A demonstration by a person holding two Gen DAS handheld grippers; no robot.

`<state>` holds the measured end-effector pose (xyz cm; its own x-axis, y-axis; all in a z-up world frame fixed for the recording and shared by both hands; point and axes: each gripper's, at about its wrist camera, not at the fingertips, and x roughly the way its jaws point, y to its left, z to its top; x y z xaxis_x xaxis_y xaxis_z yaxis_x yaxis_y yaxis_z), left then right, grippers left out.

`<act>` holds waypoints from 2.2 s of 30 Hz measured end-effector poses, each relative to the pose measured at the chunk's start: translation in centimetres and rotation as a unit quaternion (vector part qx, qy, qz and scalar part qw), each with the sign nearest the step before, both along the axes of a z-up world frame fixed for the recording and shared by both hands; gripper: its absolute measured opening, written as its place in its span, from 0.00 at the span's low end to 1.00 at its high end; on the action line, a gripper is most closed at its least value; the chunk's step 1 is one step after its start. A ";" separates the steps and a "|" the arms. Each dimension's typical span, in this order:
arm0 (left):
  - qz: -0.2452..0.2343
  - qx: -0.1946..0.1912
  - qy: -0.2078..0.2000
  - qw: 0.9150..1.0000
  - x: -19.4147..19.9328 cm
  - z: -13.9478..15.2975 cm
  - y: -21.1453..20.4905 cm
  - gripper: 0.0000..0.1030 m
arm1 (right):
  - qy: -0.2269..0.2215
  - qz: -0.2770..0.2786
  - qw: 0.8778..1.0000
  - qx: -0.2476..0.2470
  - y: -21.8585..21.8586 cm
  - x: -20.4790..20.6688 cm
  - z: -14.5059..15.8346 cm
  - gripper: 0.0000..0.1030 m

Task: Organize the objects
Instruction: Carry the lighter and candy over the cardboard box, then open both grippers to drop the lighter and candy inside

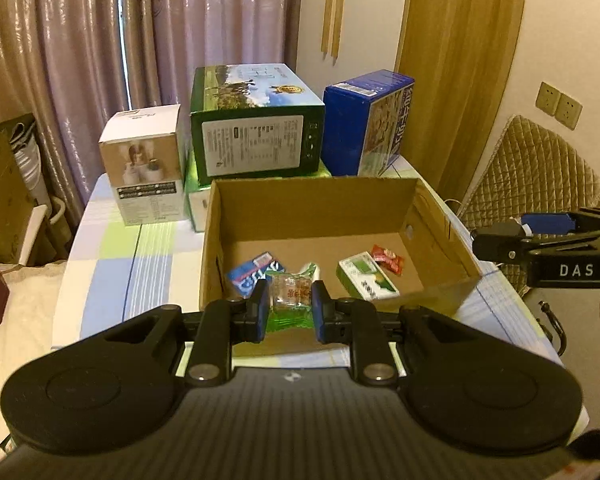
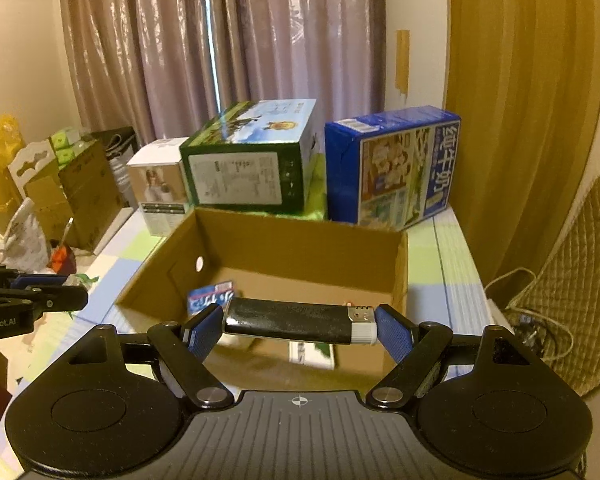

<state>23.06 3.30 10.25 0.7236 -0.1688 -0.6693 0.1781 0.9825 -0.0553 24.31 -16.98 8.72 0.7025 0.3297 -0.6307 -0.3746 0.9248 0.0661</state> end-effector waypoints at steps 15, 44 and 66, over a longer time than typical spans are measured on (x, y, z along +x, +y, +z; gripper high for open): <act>-0.034 0.003 0.060 0.998 8.9 -1.5 -2.1 0.17 | 0.049 0.003 0.999 -0.016 1.5 7.4 -0.7 0.77; 0.000 -0.023 0.088 0.996 14.5 -6.6 -1.4 0.42 | 0.079 -0.004 0.997 -0.021 1.1 11.9 -5.4 0.77; 0.007 -0.017 0.087 0.996 13.4 -6.8 0.1 0.49 | 0.067 0.015 0.998 0.011 0.5 11.7 -5.3 0.87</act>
